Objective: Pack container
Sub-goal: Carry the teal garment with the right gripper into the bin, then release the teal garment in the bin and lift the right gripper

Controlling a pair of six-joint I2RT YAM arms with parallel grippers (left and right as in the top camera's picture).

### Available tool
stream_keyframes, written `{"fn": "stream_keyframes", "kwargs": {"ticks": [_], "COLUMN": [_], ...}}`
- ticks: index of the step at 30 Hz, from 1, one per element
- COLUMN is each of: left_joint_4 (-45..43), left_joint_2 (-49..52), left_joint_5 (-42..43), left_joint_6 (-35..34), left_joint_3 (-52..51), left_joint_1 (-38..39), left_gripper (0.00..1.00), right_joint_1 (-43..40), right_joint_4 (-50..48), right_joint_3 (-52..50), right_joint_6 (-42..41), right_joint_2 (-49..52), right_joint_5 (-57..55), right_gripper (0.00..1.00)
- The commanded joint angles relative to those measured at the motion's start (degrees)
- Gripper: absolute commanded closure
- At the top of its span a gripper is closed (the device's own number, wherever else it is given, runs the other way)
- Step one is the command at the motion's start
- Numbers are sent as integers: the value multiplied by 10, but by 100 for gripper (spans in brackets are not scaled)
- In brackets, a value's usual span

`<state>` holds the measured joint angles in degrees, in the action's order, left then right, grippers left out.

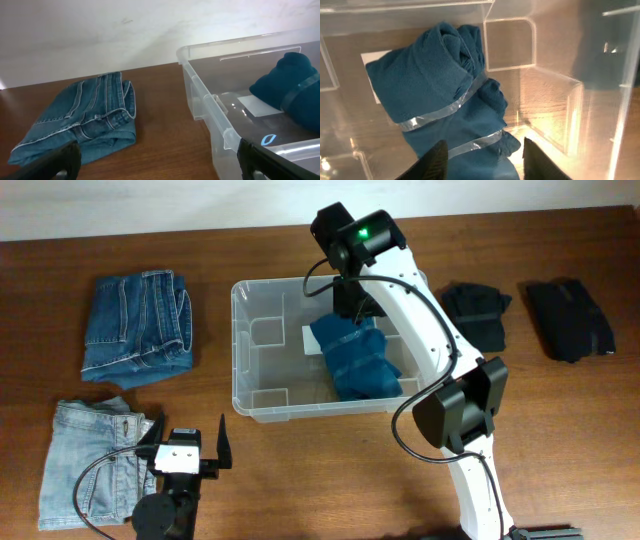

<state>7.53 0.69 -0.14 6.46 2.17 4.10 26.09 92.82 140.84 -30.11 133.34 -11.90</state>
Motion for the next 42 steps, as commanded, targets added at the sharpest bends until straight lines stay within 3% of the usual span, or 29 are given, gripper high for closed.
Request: {"fn": "stream_keyframes", "kwargs": {"ticks": [1,5,8,12,15,21,37,42], "left_joint_4": [-2,-2,-2,-2,-2,-2,-2,-2], "left_joint_2": [-3,-3,-3,-3,-3,-3,-3,-3], "left_joint_5": [6,6,6,6,6,6,6,6], "left_joint_6": [9,9,9,9,9,9,9,9], "left_joint_3": [-3,-3,-3,-3,-3,-3,-3,-3], "left_joint_1": [-1,-1,-1,-1,-1,-1,-1,-1], "left_gripper": [0,1,1,1,1,0,1,1], "right_joint_1": [6,28,45,53,52,26,-58,-56], "right_joint_4": [-4,-41,-67,-106,-141,-167,-166,-154], "right_joint_3": [-26,-67,-103,-146,-183,-213,-217,-206], "right_joint_6": [4,114,134,134,134,134,133,134], "right_joint_2": [-5,-5,-5,-5,-4,-3,2,-2], "right_joint_5": [71,154,153,153,143,87,89,119], "right_gripper": [76,78,80,91,93,94,96,91]}}
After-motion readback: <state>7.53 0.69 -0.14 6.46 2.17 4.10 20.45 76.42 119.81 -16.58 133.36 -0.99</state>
